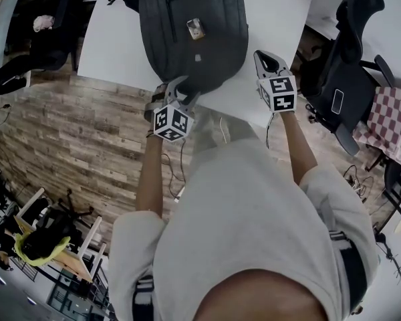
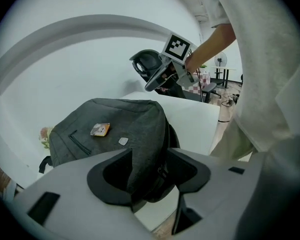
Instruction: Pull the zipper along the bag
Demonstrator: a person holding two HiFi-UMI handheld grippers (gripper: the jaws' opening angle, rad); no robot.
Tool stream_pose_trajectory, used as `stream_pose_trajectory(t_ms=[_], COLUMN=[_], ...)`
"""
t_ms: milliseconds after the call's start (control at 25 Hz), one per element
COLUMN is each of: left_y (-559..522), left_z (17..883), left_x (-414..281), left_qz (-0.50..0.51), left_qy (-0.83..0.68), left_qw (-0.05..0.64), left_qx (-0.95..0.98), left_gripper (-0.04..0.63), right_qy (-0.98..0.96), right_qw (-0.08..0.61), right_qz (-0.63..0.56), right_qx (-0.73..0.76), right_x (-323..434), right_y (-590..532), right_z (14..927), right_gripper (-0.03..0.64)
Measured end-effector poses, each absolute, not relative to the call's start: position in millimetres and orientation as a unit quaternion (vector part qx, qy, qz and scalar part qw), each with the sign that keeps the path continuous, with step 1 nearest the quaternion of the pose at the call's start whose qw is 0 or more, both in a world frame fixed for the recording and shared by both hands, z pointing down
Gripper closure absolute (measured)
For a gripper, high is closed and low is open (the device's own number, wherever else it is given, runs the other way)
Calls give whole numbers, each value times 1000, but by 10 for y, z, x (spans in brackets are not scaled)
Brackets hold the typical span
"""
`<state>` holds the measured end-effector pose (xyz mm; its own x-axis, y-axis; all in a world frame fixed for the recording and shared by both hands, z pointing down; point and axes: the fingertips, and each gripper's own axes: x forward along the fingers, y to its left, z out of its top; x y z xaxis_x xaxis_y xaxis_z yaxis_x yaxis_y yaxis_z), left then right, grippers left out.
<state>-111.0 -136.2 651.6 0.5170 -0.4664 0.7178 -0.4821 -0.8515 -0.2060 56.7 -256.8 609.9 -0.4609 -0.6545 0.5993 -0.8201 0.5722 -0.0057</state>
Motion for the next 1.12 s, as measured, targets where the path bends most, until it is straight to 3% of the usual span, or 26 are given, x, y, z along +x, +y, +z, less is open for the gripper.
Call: stream_pose_trajectory(t_ms=[480, 680, 1120], left_y=[-1336, -1330, -1316], left_z=[6647, 6650, 6663], left_x=[-1110, -1116, -1070], left_qz=[425, 423, 423], left_qy=[-243, -233, -211], left_qw=[11, 17, 20], left_qx=[872, 875, 881], left_gripper=[399, 403, 410], right_qy=[-832, -831, -851], right_qw=[315, 364, 441], right_qz=[168, 146, 80], right_qx=[424, 395, 275], right_x=[541, 520, 322], right_y=[-2819, -3064, -3487], right_z=[6522, 6730, 6879], right_gripper=[603, 509, 413])
